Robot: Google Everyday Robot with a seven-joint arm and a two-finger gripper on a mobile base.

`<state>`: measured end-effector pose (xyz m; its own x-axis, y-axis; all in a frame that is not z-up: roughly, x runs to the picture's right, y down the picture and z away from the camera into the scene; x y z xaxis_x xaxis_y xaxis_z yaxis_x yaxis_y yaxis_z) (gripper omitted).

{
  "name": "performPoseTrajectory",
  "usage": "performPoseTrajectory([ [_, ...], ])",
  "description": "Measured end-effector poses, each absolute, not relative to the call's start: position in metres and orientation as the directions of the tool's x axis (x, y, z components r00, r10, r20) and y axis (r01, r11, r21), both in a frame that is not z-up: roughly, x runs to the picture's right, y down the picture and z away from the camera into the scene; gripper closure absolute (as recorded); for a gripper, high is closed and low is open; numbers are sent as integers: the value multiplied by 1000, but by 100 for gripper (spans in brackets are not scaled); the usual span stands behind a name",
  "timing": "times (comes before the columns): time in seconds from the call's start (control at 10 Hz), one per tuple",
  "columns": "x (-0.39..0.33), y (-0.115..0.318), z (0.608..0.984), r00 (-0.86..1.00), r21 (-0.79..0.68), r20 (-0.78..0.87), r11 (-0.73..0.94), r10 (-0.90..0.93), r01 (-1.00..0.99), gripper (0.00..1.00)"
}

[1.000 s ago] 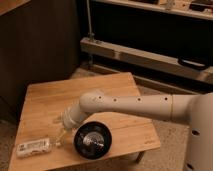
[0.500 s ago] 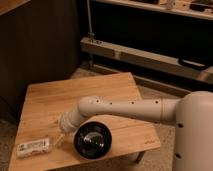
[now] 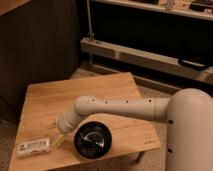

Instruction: Place the bottle in the ceramic bowl

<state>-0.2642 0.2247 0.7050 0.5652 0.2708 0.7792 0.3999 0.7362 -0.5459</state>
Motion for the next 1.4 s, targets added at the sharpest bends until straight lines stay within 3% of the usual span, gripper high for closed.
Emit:
performPoseTrajectory([
  [1.4,-258,264,732,589,-594,765,639,261,489,35],
])
